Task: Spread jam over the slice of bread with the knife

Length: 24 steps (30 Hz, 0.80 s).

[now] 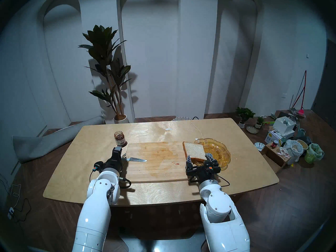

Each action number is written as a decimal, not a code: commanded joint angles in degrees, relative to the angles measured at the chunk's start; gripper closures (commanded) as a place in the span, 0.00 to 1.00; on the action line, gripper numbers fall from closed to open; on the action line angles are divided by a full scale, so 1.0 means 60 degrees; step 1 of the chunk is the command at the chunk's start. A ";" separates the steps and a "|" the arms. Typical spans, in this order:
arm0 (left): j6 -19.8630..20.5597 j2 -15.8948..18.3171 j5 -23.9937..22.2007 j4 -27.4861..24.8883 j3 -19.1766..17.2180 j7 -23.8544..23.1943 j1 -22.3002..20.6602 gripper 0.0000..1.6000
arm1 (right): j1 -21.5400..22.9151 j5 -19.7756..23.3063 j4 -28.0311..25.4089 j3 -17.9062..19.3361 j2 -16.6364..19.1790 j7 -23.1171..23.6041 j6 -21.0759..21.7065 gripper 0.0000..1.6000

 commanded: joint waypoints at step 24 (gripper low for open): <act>0.1073 0.0408 0.0199 0.1298 0.0056 0.1026 -0.0233 1.00 | 0.0048 0.0010 -0.0189 -0.0008 -0.0017 -0.0008 -0.0083 0.00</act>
